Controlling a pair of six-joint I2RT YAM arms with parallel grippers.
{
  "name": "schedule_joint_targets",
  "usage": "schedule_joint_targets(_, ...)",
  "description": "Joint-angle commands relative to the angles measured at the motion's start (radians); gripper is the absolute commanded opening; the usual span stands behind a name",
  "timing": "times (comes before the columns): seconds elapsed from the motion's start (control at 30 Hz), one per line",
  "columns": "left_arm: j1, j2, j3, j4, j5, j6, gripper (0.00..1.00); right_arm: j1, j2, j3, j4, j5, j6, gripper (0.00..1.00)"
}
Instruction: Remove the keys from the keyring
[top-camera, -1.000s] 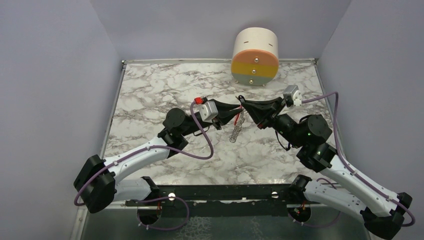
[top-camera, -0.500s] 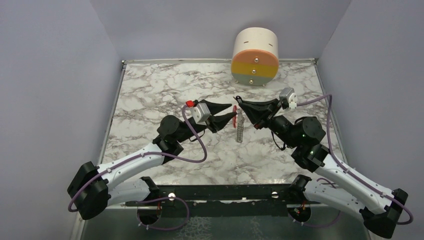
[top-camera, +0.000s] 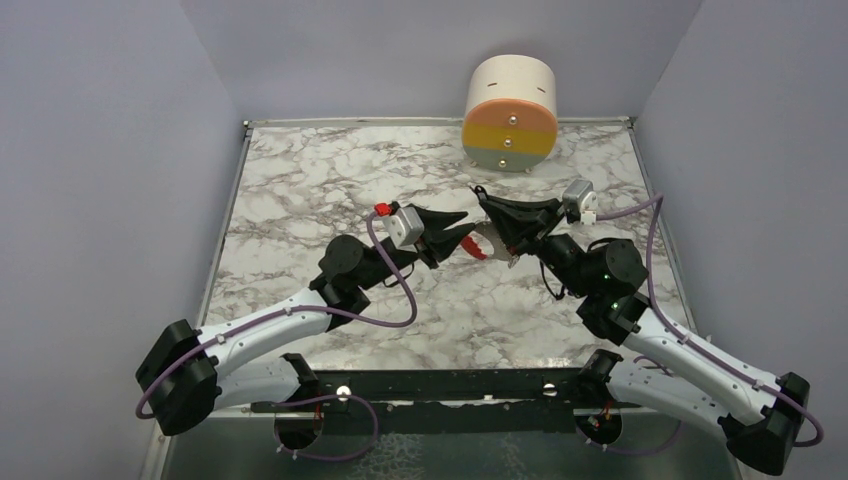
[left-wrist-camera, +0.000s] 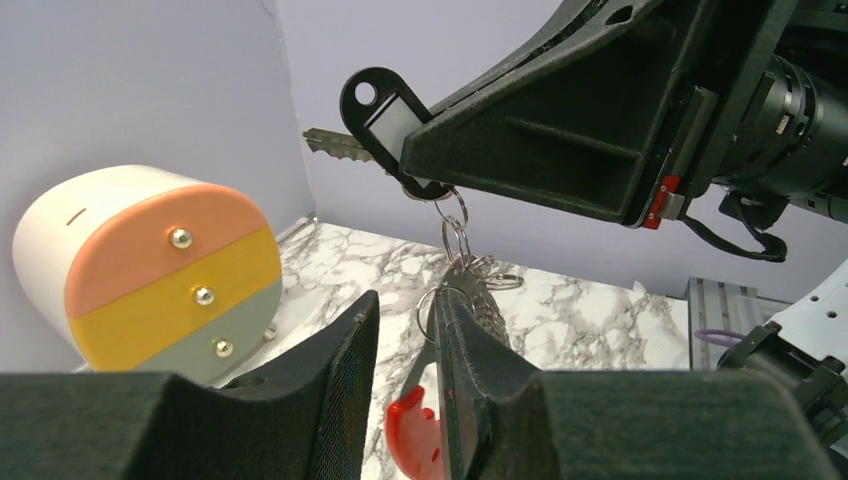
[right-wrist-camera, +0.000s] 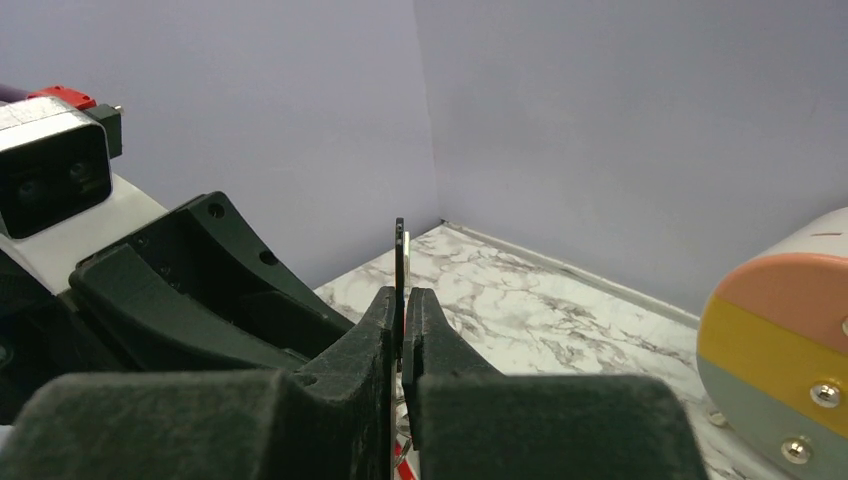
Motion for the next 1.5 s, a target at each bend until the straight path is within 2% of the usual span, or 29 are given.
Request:
schedule_joint_targets(0.0, -0.006, 0.002, 0.011, 0.057, 0.041, -0.029, 0.29, 0.0, -0.012, 0.011, 0.07, 0.038, -0.032, 0.01)
schedule_joint_targets(0.37, -0.021, 0.03, 0.018, 0.168, 0.081, -0.088, 0.33, 0.0, 0.005, 0.016, 0.089, 0.058, -0.049, 0.01)
schedule_joint_targets(0.67, -0.044, 0.098, 0.031, 0.173, -0.005, -0.039, 0.36, 0.0, 0.029, 0.022, 0.101, 0.059, -0.055, 0.01)
schedule_joint_targets(0.8, -0.054, 0.111, 0.026, 0.201, -0.03, -0.024, 0.25, 0.0, 0.029, 0.024, 0.102, 0.057, -0.058, 0.01)
schedule_joint_targets(0.87, -0.057, 0.113, 0.019, 0.223, -0.044, -0.021, 0.23, 0.0, 0.028, 0.024, 0.102, 0.057, -0.055, 0.01)
schedule_joint_targets(1.2, -0.076, 0.132, -0.03, 0.377, -0.082, -0.012, 0.2, 0.0, 0.025, 0.017, 0.095, 0.049, -0.048, 0.01)
schedule_joint_targets(1.47, -0.087, 0.177, -0.01, 0.392, -0.074, 0.001, 0.2, 0.0, 0.02, 0.02, 0.09, 0.038, -0.044, 0.01)
